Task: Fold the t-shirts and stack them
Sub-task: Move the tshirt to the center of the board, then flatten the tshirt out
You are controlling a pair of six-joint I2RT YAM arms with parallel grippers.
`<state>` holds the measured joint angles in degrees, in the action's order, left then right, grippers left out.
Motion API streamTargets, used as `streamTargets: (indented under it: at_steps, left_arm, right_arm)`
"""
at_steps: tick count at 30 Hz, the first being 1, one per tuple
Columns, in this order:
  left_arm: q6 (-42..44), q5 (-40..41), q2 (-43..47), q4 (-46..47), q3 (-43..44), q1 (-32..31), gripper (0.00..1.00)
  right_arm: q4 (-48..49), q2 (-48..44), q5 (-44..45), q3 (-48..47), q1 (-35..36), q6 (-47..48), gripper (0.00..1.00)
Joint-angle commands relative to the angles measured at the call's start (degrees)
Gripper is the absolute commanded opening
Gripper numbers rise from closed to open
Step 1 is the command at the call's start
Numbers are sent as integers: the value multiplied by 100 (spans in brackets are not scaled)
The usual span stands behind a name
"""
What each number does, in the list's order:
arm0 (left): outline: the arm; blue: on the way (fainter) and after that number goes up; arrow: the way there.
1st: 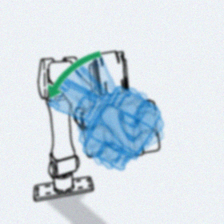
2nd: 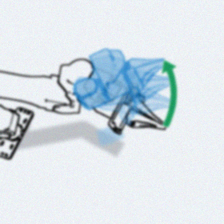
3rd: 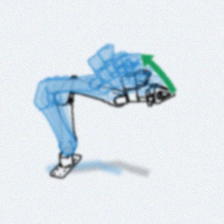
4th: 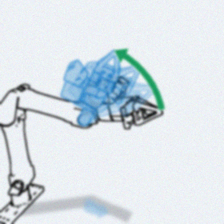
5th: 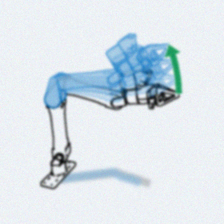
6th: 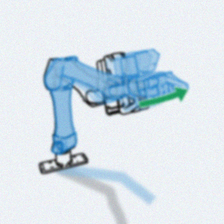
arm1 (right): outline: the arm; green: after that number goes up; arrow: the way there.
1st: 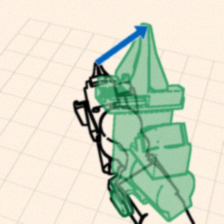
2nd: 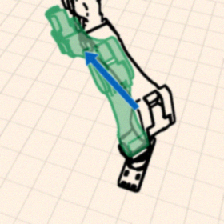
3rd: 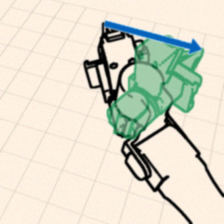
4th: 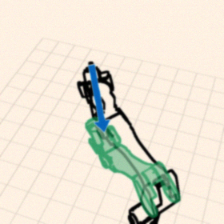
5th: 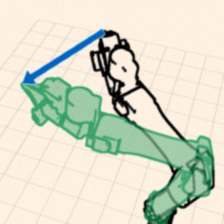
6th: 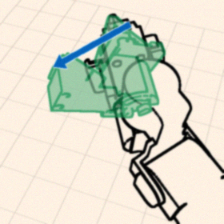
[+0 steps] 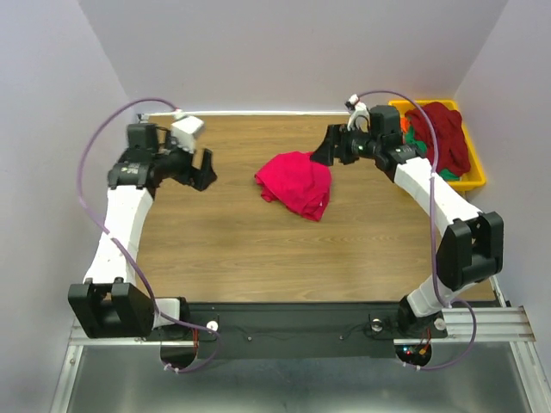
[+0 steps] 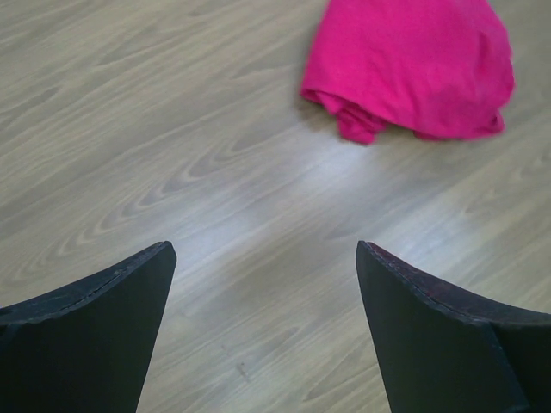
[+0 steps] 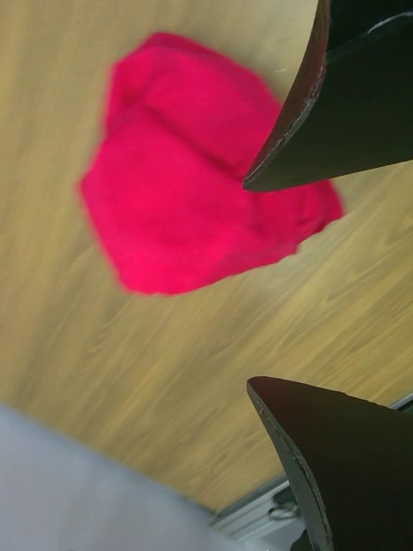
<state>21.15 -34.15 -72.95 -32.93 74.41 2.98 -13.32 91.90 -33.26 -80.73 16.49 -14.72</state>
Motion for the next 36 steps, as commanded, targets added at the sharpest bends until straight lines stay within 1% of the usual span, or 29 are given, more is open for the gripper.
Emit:
streamTargets:
  at_steps: [1,2,3,4,6,8,11,13,15,20,24,27,29,30,32,33,35,36]
  left_arm:
    - [767,-58,158,75,-399,-1139,96]
    - [925,170,158,189,-479,-1499,95]
    - [1022,616,123,434,-559,-1798,95]
    - [1075,812,79,567,-629,-2393,95]
    - [1251,1198,-149,917,-735,-2854,93]
    - [1330,1340,-516,1165,-770,-3415,91]
    - [1410,1621,-1054,1822,-700,-3935,90]
    - [1366,1692,-1413,2140,-613,-4103,89]
    - [1357,1850,-1669,2508,-525,-4314,89]
    - [1602,1965,-2442,2826,-296,-4534,90]
    - [1779,2237,-2865,3055,-225,-4675,90]
    - [1814,2448,-3102,3266,-225,-4710,89]
    - [1788,2580,-3251,3414,-217,-4710,84]
    - [1796,2658,-3313,3451,-190,-4710,78]
    - [1823,2703,-3453,3451,-112,-4710,72]
    - [1832,2764,-3506,3451,-85,-4710,62]
    - [1814,2870,-3604,3451,20,-4710,48]
    - [1779,2914,-3621,3416,64,-4702,42]
  right_arm:
    - [-592,-216,-5,539,-374,365,92]
    - [-610,-207,-119,636,-618,339,90]
    - [-636,-181,-172,750,-751,330,89]
    - [-697,-146,-207,917,-883,242,88]
    - [-733,-14,-374,1094,-1235,137,82]
    - [-742,65,-436,1304,-1463,171,77]
    - [-786,135,-541,1472,-1605,276,68]
    - [-839,144,-603,1534,-1614,382,65]
    - [-891,170,-638,1586,-1614,461,64]
    - [-1146,285,-638,1543,-1623,760,64]
    - [-1410,390,-682,1498,-1623,1006,63]
    - [-1498,478,-674,1499,-1623,1199,60]
    - [-1524,504,-639,1507,-1623,1331,59]
    - [-1524,522,-647,1525,-1623,1392,59]
    - [-1524,548,-726,1612,-1623,1419,59]
    - [-1516,566,-761,1665,-1623,1419,59]
    - [-1515,610,-858,1727,-1623,1419,59]
    - [-1507,645,-867,1779,-1623,1576,59]
